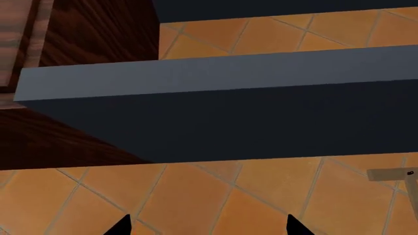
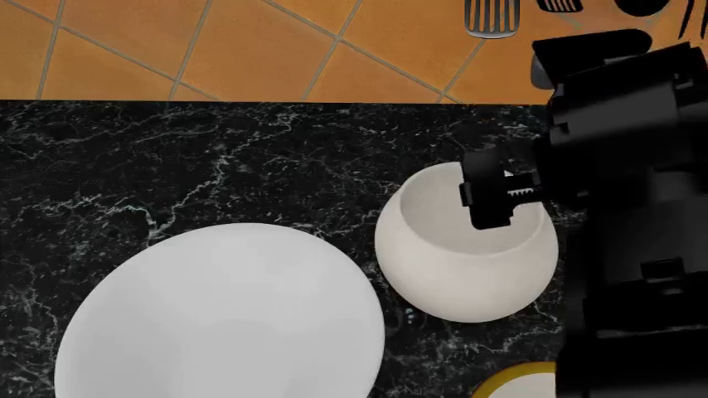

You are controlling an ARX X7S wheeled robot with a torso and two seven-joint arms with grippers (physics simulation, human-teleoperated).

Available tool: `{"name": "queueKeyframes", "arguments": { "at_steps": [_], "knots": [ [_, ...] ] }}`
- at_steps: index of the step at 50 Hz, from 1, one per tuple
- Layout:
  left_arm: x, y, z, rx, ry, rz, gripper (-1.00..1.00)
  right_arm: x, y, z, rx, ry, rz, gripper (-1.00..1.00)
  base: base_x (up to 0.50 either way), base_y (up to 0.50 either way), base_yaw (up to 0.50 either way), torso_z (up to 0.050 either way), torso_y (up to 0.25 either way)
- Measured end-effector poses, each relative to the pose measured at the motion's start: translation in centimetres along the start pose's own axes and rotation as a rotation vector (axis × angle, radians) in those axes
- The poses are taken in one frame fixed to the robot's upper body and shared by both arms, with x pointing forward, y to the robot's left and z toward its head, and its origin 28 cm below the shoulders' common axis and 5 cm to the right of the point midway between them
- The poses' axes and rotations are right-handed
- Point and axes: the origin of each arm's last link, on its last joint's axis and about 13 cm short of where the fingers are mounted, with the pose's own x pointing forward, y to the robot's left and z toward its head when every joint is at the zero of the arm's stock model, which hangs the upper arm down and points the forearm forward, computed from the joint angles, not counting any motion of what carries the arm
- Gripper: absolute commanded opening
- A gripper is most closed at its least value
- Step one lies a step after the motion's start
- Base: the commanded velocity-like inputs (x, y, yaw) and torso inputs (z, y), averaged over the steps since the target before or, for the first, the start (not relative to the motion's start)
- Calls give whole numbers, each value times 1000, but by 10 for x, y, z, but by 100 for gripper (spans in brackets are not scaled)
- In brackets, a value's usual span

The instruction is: Stack the bowls from largest to smallest.

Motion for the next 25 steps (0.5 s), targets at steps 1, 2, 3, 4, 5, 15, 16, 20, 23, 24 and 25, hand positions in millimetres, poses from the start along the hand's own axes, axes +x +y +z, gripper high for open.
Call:
{"name": "queueKeyframes", "arguments": {
  "at_steps": [1, 2, 3, 4, 5, 15, 16, 20, 23, 24, 25],
  "knots": [
    [0, 0, 0, 0, 1, 0, 100, 1, 0, -1, 0, 2, 0, 100, 0, 0, 0, 0, 0],
    [0, 0, 0, 1, 1, 1, 100, 2, 0, -1, 1, 3, 0, 100, 0, 0, 0, 0, 0],
    [-1, 0, -1, 1, 2, 1, 100, 3, 0, -2, 1, 5, 1, 100, 0, 0, 0, 0, 0],
    [-1, 0, -1, 1, 2, 1, 100, 4, 0, -3, 2, 7, 1, 100, 0, 0, 0, 0, 0],
    [-1, 1, -1, 1, 3, 1, 100, 5, 0, -4, 2, 8, 1, 100, 0, 0, 0, 0, 0],
    [-2, 1, -3, 4, 8, 3, 100, 14, 1, -12, 8, 26, 6, 100, 0, 0, 0, 0, 0],
    [-2, 1, -3, 4, 8, 3, 100, 15, 1, -12, 8, 28, 7, 100, 0, 0, 0, 0, 0],
    [-3, 1, -4, 5, 11, 4, 100, 18, 1, -16, 11, 35, 9, 100, 0, 0, 0, 0, 0],
    [-3, 1, -4, 6, 12, 4, 100, 20, 1, -18, 14, 39, 11, 100, 0, 0, 0, 0, 0],
    [-3, 1, -4, 6, 12, 3, 100, 21, 1, -18, 14, 40, 11, 100, 0, 0, 0, 0, 0],
    [-3, 1, -5, 7, 13, 3, 100, 21, 1, -19, 15, 41, 12, 100, 0, 0, 0, 0, 0]
  ]
}}
